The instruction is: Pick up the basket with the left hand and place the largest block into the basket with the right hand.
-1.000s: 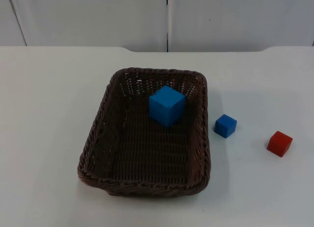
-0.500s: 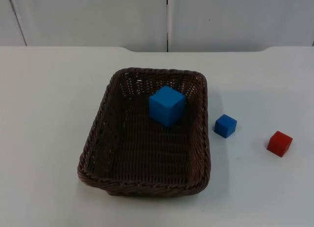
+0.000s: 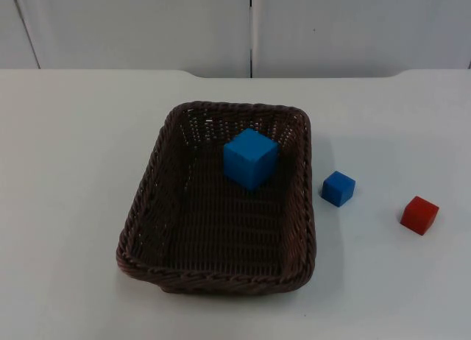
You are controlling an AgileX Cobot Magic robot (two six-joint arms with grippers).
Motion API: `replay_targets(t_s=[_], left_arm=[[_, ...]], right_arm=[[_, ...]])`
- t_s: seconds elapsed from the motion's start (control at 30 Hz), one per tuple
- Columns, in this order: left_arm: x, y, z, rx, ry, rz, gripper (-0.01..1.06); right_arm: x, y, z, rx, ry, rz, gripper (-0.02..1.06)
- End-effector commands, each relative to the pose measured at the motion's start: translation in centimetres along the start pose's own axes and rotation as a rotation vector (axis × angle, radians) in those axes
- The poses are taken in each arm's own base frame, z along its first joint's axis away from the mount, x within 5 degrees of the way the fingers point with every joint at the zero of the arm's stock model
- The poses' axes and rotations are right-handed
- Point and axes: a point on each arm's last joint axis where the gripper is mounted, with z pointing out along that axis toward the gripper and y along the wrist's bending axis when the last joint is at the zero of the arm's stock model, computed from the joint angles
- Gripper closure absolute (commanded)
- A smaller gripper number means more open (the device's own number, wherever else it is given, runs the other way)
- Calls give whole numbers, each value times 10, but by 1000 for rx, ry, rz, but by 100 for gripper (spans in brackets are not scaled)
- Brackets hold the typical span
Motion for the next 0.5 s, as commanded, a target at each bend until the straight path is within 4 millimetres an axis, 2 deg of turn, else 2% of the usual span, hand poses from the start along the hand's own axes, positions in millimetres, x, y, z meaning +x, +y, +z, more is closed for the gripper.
replay_targets(t_s=[0.0, 0.47], left_arm=[[1, 0, 1, -1, -1, -1, 0], [1, 0, 1, -3, -1, 2, 0]], right_arm=[[2, 0, 2, -5, 7, 2, -1], [2, 0, 2, -5, 2, 2, -1]])
